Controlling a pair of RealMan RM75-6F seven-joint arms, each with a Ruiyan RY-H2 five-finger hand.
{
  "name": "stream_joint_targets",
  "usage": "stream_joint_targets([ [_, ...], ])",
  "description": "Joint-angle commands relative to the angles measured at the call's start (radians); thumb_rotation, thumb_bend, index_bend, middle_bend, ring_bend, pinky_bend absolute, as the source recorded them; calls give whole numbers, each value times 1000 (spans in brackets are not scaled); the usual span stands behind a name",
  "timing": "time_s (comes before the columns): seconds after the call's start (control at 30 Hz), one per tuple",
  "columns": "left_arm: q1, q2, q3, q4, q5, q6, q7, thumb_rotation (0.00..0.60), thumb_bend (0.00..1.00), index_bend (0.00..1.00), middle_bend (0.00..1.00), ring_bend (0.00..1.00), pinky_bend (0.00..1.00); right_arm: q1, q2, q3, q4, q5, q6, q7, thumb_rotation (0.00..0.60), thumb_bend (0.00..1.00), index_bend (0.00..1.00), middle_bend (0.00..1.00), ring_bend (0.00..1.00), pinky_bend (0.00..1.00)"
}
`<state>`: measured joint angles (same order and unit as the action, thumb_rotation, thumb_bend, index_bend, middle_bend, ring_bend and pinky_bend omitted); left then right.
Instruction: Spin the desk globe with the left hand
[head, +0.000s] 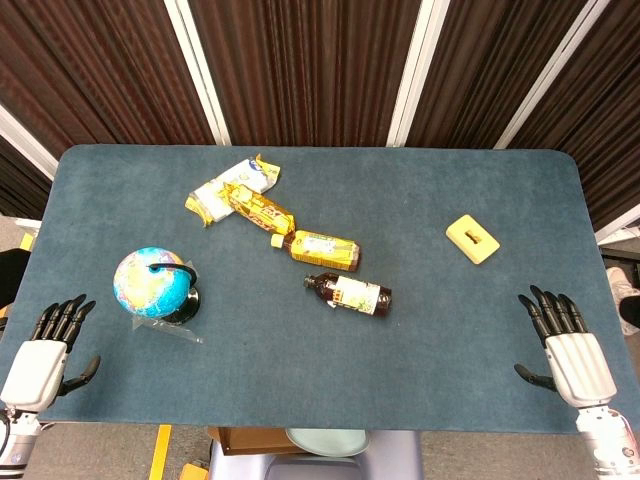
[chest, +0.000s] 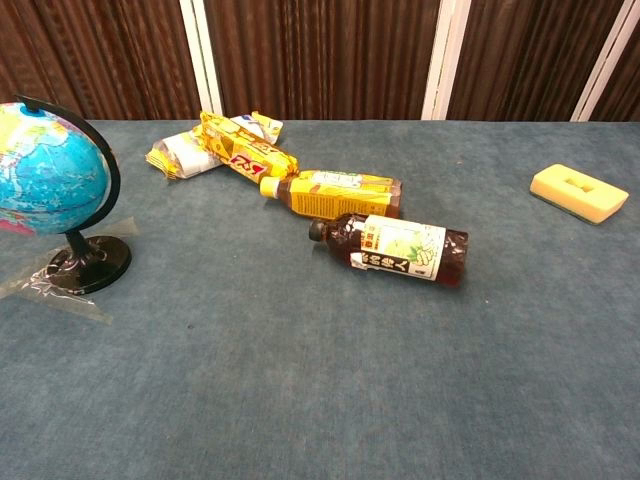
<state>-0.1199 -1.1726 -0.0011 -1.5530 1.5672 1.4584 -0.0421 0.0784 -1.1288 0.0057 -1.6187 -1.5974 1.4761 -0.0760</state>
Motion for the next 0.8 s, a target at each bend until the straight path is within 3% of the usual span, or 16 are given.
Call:
stream_joint_targets([
  [0.03,1,-4,-4,-13,-15,-6,4,600,388,0,0,0,0,-1,3,-2,-2,-4,2,6,600,110,0,0,0,0],
  [0.17,-5,-44,-22,6,-3,21,-55,600,387,0,0,0,0,-7,11,-4,-2,-17,20,23,600,110,0,0,0,0],
  [0.33,-23,-162,-86,100,7,99,-163,600,388,0,0,0,0,-23,26,-14,1,-52,63,60,600,110,0,0,0,0],
  [0.8,-131,-270,-169,105,-64,5,-227,600,326,0,0,0,0,-32,35,-15,1,-60,79,83,600,110,0,0,0,0],
])
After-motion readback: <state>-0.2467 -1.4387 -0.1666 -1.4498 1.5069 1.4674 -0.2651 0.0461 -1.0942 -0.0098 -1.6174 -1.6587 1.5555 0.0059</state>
